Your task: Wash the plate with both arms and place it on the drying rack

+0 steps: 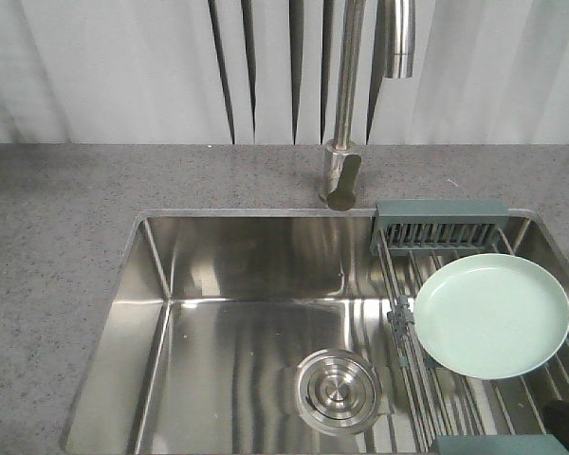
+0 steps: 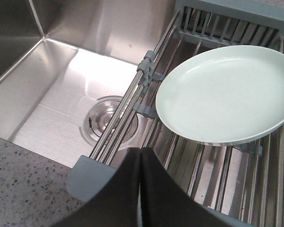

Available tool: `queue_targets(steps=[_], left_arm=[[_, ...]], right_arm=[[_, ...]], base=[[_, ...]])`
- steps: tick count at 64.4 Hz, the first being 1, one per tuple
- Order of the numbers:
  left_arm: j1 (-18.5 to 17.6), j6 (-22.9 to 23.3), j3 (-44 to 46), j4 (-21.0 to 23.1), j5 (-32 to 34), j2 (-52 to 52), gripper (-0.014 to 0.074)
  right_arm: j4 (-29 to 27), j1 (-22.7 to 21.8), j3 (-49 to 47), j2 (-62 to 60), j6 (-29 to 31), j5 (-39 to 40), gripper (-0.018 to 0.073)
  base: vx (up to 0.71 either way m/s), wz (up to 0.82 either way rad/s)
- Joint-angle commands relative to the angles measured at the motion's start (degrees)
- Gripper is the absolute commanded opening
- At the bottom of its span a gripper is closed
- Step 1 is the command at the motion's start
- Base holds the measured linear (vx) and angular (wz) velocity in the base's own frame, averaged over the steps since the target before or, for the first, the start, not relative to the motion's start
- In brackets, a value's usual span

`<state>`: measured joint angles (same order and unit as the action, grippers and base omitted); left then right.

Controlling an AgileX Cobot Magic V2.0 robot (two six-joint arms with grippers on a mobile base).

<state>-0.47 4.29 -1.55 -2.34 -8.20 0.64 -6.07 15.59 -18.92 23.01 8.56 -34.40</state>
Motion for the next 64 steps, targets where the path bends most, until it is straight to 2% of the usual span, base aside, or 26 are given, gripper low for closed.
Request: queue_targets(steps=[1,7,16,28,37,49,64], left_arm=[[0.1,0.7,-1.2,0.1,4.6,1.0,-0.0005],[0.1,0.7,-1.2,0.1,4.6,1.0,-0.0005],[0.1,0.7,-1.2,0.1,4.6,0.9,-0.0005],[0.1,0.7,-0.9,0.1,4.6,0.9,-0.0005],[0.1,0.7,-0.9,0.1,4.6,0.9,-0.0005],[0.1,0.7,-0.9,0.1,4.6,0.9,-0.0005],[0.1,0.7,-0.9,0.1,4.5,0.9,-0.0005]], right_arm=[[-0.1,0.0,-0.7,-0.3,0.2,4.1,-0.0010],[0.7,0.0,3.9,-1.1,0.2,6.7,-0.0010],[2.6,-0.3,10.8,-4.6,-1.1,17.9,-0.0010],[3.2,-5.3,18.1,-11.2,-3.9,27.7,-0.0010],[3.2,-9.5,21.7,-17.4,-9.2,28.9,-0.0010],[6.7,-15.4,21.6,-24.5,-11.1,28.3,-0.0010],[9.5,-15.4,21.6,-24.4,-11.2,33.5,-0.0010]], base=[[0.00,0.00],[0.00,0.00],[0.00,0.00],[0.00,0.00],[0.00,0.00],[0.00,0.00],[0.00,0.00]])
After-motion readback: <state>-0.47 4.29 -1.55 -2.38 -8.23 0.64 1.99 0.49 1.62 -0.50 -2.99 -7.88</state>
